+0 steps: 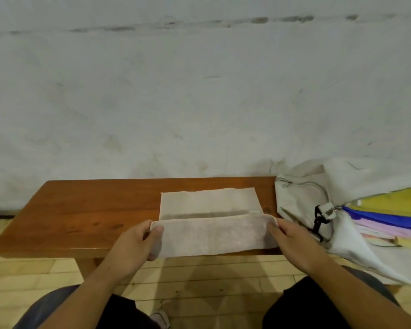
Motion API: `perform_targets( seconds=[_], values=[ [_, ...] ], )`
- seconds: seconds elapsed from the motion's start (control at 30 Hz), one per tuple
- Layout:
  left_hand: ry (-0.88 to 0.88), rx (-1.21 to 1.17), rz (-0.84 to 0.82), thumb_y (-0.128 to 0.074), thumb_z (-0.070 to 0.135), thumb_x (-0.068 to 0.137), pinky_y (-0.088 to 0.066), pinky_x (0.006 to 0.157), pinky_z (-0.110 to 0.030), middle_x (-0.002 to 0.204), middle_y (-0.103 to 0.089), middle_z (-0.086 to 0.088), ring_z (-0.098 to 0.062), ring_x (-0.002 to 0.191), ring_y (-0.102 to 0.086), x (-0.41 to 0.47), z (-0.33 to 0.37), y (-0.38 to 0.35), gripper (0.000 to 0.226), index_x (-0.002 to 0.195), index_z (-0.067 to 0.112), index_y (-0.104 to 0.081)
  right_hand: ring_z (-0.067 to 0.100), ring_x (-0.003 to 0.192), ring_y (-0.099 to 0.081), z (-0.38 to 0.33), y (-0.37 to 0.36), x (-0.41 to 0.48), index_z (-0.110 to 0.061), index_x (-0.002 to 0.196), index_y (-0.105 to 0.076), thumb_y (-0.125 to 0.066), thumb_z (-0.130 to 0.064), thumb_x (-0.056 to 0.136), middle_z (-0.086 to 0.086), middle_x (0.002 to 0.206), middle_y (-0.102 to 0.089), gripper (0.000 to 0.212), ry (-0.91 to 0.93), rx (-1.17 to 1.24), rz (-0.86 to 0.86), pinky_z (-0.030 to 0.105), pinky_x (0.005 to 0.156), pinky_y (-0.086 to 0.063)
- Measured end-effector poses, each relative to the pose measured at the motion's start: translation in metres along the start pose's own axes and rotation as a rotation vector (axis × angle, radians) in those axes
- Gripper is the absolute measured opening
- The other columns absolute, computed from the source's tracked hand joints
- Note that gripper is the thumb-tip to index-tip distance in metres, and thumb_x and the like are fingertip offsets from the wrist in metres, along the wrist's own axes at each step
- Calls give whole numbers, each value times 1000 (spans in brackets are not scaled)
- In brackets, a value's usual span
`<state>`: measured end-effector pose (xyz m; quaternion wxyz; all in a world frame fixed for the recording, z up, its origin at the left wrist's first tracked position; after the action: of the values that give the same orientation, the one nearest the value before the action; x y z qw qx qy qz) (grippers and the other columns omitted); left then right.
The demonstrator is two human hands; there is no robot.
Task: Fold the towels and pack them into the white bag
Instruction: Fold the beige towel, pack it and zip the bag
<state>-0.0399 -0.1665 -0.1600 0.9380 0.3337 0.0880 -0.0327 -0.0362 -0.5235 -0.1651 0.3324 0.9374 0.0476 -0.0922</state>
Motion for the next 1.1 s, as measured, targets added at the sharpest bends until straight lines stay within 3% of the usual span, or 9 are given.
perform_targets(
  seconds=[0.1, 0.17, 0.3, 0.43, 0.5, 0.67, 0.9, 1.1],
  values=[
    [37, 18, -6, -46, 50, 101, -58, 61, -27, 80, -72, -3, -18, 68, -70, 6, -2, 2, 33, 95, 25, -66, 2, 64, -58, 5, 1, 3, -24, 82, -64, -45, -38, 106, -12, 71, -64, 34, -11, -10, 44, 19, 59, -43],
    [45, 50, -14, -48, 53, 100, -60, 61, -28, 80, -73, 2, -16, 66, -71, 13, -1, 5, 32, 97, 29, -68, 8, 58, -54, 4, 3, 8, -17, 77, -62, -48, -39, 104, -6, 64, -58, 38, -4, -28, 75, 22, 55, -41],
    [37, 152, -57, -54, 52, 95, -57, 59, -19, 81, -73, 12, -4, 71, -71, 40, 15, 20, 26, 96, 32, -70, 6, 72, -63, -8, 19, 33, -25, 82, -69, -54, -38, 101, -9, 76, -69, 28, -17, -59, 156, 21, 58, -48],
    [5, 263, -21, -54, 51, 97, -61, 77, -33, 82, -72, 11, -8, 77, -68, 83, 22, 28, 27, 88, 32, -70, 1, 86, -58, -18, 21, 73, -36, 97, -62, -56, -37, 101, -16, 97, -65, 7, -30, -122, 173, 16, 64, -41],
    [7, 294, -34, -55, 47, 99, -57, 79, -30, 87, -70, 15, -5, 83, -65, 101, 13, 18, 22, 91, 34, -70, 0, 85, -57, -9, 11, 87, -34, 100, -63, -59, -35, 100, -13, 100, -66, 5, -66, -121, 153, 15, 62, -41],
    [8, 288, -46, -50, 44, 102, -42, 73, -14, 107, -65, 24, 3, 97, -58, 122, -16, -6, 17, 110, 40, -64, 5, 80, -62, 8, -10, 98, -34, 93, -65, -61, -39, 96, -13, 89, -69, 7, -112, -59, 149, 21, 58, -45],
    [-16, 316, 43, -51, 42, 102, -47, 72, -18, 97, -66, 25, 4, 92, -59, 141, -15, -6, 16, 101, 41, -66, 10, 71, -60, 9, -10, 113, -25, 92, -62, -53, -30, 103, -4, 80, -66, 15, -161, -114, 201, 22, 55, -40],
    [53, 406, 115, -49, 54, 98, -56, 73, -30, 90, -63, 21, 1, 82, -59, 152, -20, -7, 18, 94, 40, -60, 16, 68, -62, 10, -11, 114, -24, 91, -60, -52, -30, 103, -1, 78, -66, 16, -169, -139, 224, 24, 52, -41]
  ],
)
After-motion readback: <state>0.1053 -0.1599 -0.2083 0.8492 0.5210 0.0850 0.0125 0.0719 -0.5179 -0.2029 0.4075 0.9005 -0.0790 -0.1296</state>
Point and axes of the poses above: each hand's wrist, its own x-axis towards the middle knuckle, its own y-axis out of the back of the hand, z = x × y, the point moved 7 cm from there along x, towards the middle knuckle
